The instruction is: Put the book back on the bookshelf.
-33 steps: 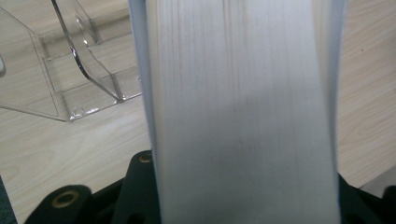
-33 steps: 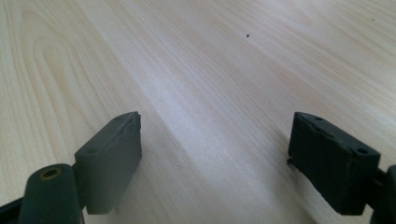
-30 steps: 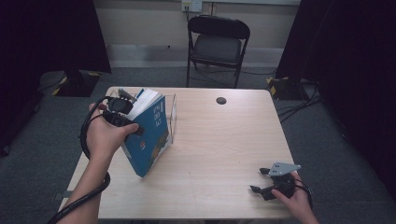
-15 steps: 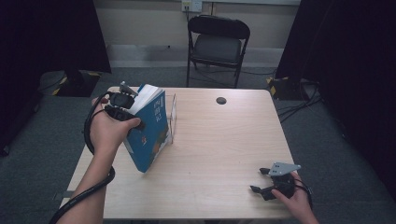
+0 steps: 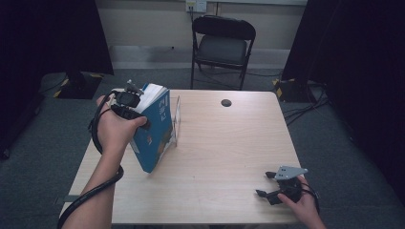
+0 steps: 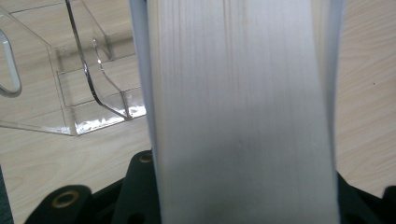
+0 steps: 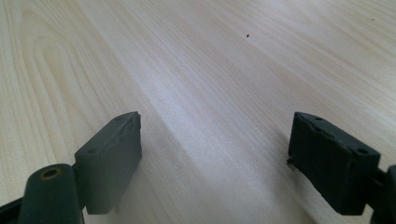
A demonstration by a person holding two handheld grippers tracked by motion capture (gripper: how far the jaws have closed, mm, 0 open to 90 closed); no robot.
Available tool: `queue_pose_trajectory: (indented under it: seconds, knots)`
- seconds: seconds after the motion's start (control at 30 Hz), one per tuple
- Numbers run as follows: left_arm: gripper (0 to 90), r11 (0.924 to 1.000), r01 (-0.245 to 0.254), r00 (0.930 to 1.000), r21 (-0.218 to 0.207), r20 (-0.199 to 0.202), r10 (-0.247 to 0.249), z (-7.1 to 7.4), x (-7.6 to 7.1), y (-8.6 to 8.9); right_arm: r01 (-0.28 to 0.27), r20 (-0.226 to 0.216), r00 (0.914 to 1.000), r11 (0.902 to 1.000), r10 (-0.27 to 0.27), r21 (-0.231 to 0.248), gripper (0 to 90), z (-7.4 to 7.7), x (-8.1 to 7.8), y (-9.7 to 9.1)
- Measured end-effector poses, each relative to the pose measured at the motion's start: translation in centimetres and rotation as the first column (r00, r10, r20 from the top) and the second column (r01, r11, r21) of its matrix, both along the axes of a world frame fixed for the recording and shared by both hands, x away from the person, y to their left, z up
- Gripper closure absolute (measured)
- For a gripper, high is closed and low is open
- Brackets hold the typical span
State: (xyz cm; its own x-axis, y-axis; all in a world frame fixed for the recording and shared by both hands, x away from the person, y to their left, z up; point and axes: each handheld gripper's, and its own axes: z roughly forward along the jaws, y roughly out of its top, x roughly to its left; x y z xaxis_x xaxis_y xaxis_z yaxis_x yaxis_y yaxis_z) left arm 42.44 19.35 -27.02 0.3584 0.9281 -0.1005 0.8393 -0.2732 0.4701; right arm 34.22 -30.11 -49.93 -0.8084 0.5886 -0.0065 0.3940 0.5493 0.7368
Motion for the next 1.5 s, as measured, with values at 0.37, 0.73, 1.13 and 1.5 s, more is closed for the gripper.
queue_pose_trajectory:
  seconds: [0.37, 0.73, 1.13, 1.5]
  knots:
    - [62.0, 0.9991, -0.042, 0.9991, 0.000, 0.007, 0.042, -0.2, 1.0, -0.2, 0.000, -0.001, 1.0000, 1.0000, 0.000, 0.000, 16.9, 0.0, 0.0, 0.0]
    - [62.0, 0.9978, -0.066, 0.9977, 0.003, 0.011, 0.066, -0.7, 1.9, -0.5, 0.000, 0.000, 1.0000, 1.0000, 0.000, 0.000, 16.9, 0.0, 0.0, 0.0]
    - [62.0, 0.9966, -0.082, 0.9965, 0.005, 0.012, 0.082, -0.8, 3.0, -1.0, 0.000, -0.001, 1.0000, 1.0000, 0.000, 0.000, 16.9, 0.0, 0.0, 0.0]
    - [62.0, 0.9956, -0.093, 0.9956, 0.006, 0.005, 0.093, -0.5, 3.8, -1.3, 0.000, -0.001, 1.0000, 1.0000, 0.000, 0.000, 16.9, 0.0, 0.0, 0.0]
